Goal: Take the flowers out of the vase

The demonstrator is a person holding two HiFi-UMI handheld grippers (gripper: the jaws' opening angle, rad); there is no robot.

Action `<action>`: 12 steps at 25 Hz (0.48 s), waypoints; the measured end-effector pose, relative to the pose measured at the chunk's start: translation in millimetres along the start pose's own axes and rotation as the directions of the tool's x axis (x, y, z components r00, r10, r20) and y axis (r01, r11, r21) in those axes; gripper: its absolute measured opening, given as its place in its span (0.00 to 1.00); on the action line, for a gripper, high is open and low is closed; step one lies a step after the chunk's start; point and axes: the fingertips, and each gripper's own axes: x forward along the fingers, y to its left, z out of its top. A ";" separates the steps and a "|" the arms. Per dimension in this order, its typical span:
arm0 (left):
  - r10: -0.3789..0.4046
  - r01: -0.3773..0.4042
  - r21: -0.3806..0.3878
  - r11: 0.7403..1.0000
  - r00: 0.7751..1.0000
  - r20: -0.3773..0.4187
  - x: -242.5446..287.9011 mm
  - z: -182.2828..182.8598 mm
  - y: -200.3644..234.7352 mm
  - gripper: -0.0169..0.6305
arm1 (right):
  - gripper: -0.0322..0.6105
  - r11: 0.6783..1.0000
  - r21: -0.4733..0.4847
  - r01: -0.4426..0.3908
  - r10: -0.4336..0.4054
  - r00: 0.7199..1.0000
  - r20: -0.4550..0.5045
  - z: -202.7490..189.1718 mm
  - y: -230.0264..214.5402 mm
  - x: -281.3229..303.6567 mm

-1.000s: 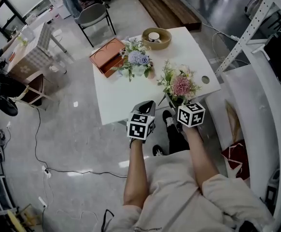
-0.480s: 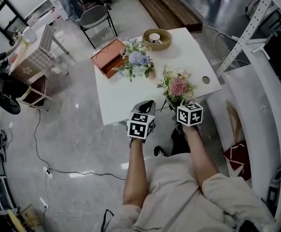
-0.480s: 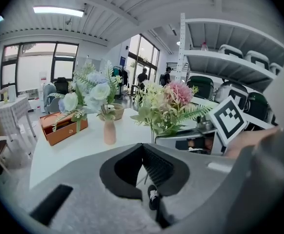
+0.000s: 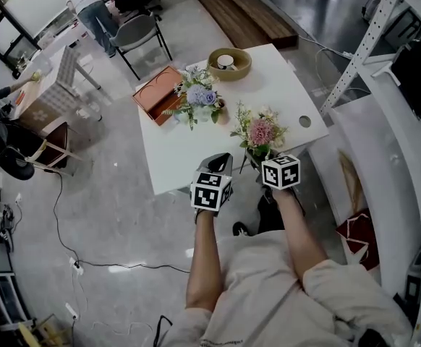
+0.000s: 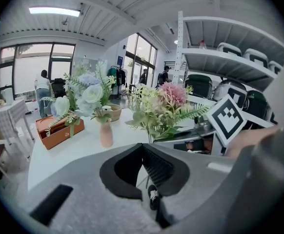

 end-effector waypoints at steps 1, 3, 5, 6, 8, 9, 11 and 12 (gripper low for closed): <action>-0.002 0.002 0.002 1.000 1.000 0.000 0.8 0.2 -1.0 0.04 | 0.10 1.000 0.002 0.002 -0.002 1.000 0.000 0.1 -1.0 -0.8; -0.008 0.008 0.006 1.000 1.000 -0.003 2.5 -0.6 -3.5 0.04 | 0.10 1.000 0.003 0.006 -0.006 1.000 -0.004 -1.6 -2.8 -2.0; -0.012 0.012 0.010 1.000 1.000 -0.006 3.1 -1.3 -5.8 0.04 | 0.10 1.000 0.006 0.006 -0.006 1.000 -0.006 -3.4 -3.3 -2.9; -0.014 0.014 0.011 1.000 1.000 -0.006 3.0 -1.2 -6.9 0.04 | 0.10 1.000 0.009 0.006 -0.006 1.000 -0.005 -3.9 -3.3 -3.7; -0.017 0.017 0.010 1.000 1.000 -0.004 2.2 -0.6 -9.0 0.04 | 0.10 1.000 0.012 0.006 -0.006 1.000 -0.002 -4.4 -3.0 -5.7; -0.017 0.017 0.010 1.000 1.000 -0.004 1.9 -0.5 -9.8 0.04 | 0.10 1.000 0.013 0.006 -0.006 1.000 -0.001 -4.5 -2.9 -6.5; -0.018 0.018 0.015 1.000 1.000 -0.004 2.1 -1.5 -11.5 0.04 | 0.10 1.000 0.013 0.004 -0.004 1.000 -0.001 -5.4 -2.3 -7.5; -0.019 0.019 0.018 1.000 1.000 -0.003 2.6 -2.4 -12.1 0.04 | 0.10 1.000 0.013 0.004 -0.003 1.000 -0.001 -6.1 -1.9 -7.7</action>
